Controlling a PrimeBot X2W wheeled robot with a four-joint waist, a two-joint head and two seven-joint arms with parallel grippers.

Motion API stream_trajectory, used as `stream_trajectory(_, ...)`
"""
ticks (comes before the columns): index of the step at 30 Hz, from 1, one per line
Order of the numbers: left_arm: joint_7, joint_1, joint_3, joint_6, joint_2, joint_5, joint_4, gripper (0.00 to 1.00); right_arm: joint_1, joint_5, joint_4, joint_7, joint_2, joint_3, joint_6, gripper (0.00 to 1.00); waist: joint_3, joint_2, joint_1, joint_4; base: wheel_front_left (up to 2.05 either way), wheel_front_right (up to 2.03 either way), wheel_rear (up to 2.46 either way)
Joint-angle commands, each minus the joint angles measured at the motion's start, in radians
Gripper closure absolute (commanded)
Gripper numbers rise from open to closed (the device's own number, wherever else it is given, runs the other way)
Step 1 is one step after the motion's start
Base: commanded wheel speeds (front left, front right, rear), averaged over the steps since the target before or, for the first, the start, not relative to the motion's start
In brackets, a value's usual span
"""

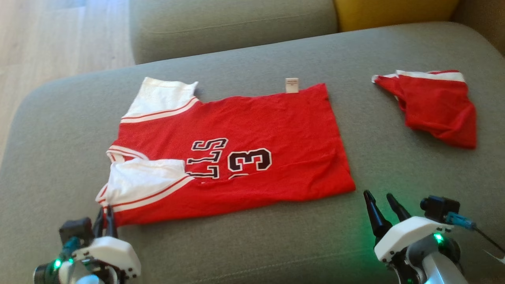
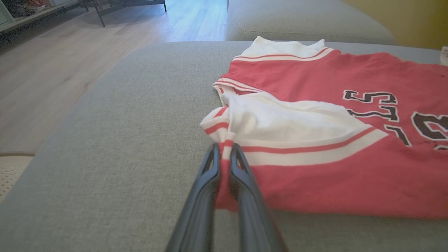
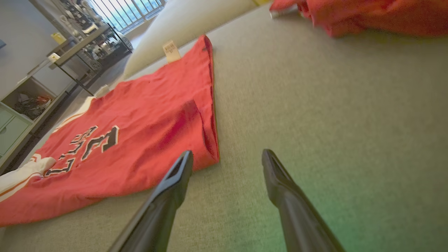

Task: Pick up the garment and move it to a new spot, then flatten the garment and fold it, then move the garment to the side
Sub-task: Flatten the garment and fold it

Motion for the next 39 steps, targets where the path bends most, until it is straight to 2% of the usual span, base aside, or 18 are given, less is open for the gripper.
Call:
stream_trajectory(1,-0.006,-0.013,0.025,0.009,0.023,0.012,-0.044,1.00,-0.072,0.027,0.009,-0.008,0.002,0.022,0.000,0.00,-0.004,0.0000,0.0000,0.021,0.00,0.00,0.00)
stream_trajectory(4,-0.006,-0.004,0.017,0.009,0.019,0.023,-0.068,1.00,-0.098,0.062,0.075,-0.013,0.002,0.031,0.000,0.00,-0.006,0.0000,0.0000,0.034,0.00,0.00,0.00)
stream_trajectory(7,-0.006,0.010,0.000,0.007,0.012,0.037,-0.099,1.00,-0.156,0.132,0.209,-0.033,0.002,0.050,0.000,0.00,-0.007,0.0000,0.0000,0.054,0.00,0.00,0.00)
stream_trajectory(13,-0.006,0.016,-0.028,0.001,0.009,0.050,-0.110,1.00,-0.240,0.219,0.379,-0.060,0.002,0.093,0.000,0.00,-0.003,0.0000,0.0000,0.075,0.00,0.00,0.00)
stream_trajectory(17,-0.006,0.014,-0.039,-0.001,0.011,0.052,-0.111,1.00,-0.275,0.298,0.428,-0.062,0.002,0.156,0.000,0.00,0.002,0.0000,0.0000,0.081,0.00,0.00,0.00)
stream_trajectory(26,-0.005,0.008,-0.052,0.001,0.017,0.050,-0.104,1.00,-0.303,0.469,0.447,-0.065,0.002,0.302,0.000,0.00,0.005,0.0000,0.0000,0.078,0.00,0.00,0.00)
stream_trajectory(28,-0.002,0.006,-0.054,0.002,0.019,0.049,-0.102,1.00,-0.310,0.491,0.459,-0.070,0.002,0.325,0.000,0.77,0.005,0.0000,0.0000,0.076,0.00,0.00,0.00)
stream_trajectory(29,0.000,0.006,-0.055,0.003,0.020,0.048,-0.101,1.00,-0.315,0.500,0.465,-0.073,0.002,0.334,0.000,1.00,0.006,0.0000,0.0000,0.075,0.00,0.00,0.00)
stream_trajectory(39,0.010,0.014,-0.065,0.006,0.037,0.048,-0.087,1.00,-0.350,0.521,0.524,-0.117,0.002,0.361,0.000,1.00,-0.007,0.0000,0.0000,0.061,0.00,0.00,0.00)
